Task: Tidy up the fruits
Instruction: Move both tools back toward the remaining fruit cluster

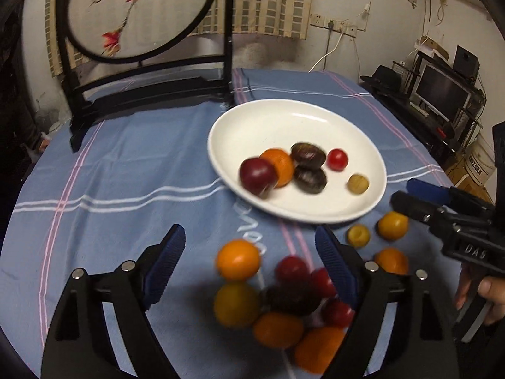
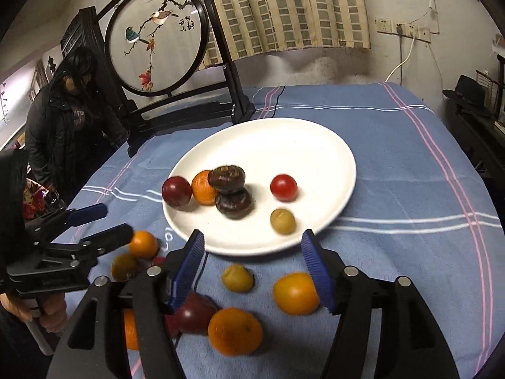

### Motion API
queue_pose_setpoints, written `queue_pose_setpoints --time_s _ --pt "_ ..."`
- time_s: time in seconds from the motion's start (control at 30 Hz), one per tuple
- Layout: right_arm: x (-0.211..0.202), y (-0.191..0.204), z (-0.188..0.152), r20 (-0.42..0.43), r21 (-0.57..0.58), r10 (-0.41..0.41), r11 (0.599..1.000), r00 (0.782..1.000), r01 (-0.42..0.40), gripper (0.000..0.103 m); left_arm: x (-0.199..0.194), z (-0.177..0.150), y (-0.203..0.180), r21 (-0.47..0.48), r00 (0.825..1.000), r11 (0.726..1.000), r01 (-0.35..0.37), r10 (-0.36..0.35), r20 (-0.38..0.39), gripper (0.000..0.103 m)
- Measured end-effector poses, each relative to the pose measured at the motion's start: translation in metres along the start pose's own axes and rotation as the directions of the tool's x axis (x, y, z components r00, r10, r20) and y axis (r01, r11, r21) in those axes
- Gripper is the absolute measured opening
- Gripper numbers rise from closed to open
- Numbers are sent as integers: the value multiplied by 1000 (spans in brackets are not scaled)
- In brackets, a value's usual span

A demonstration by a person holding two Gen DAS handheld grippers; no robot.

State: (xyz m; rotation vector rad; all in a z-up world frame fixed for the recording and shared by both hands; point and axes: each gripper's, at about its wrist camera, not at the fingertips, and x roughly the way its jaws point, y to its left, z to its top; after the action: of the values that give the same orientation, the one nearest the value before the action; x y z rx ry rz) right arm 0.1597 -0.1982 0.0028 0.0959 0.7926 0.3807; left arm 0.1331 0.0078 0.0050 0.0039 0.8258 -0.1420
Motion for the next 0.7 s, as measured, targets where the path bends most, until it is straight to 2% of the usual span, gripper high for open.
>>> queue_pose_setpoints --time_s 0.13,0.27,0.53,0.7 --pt "-7 2 -22 -6 1 4 1000 1000 -4 67 -2 -25 18 -24 1000 1000 -11 10 -17 83" --pt "-15 0 -32 11 12 7 1000 1000 -7 67 0 -40 34 -63 999 998 11 -14 -39 83" --pt "-26 -13 -50 34 76 -16 997 999 13 71 -9 -47 39 -53 999 998 30 -31 -31 83" --pt "-30 -18 -56 30 93 -27 995 999 24 71 -8 -48 39 -34 999 999 3 -4 -32 84"
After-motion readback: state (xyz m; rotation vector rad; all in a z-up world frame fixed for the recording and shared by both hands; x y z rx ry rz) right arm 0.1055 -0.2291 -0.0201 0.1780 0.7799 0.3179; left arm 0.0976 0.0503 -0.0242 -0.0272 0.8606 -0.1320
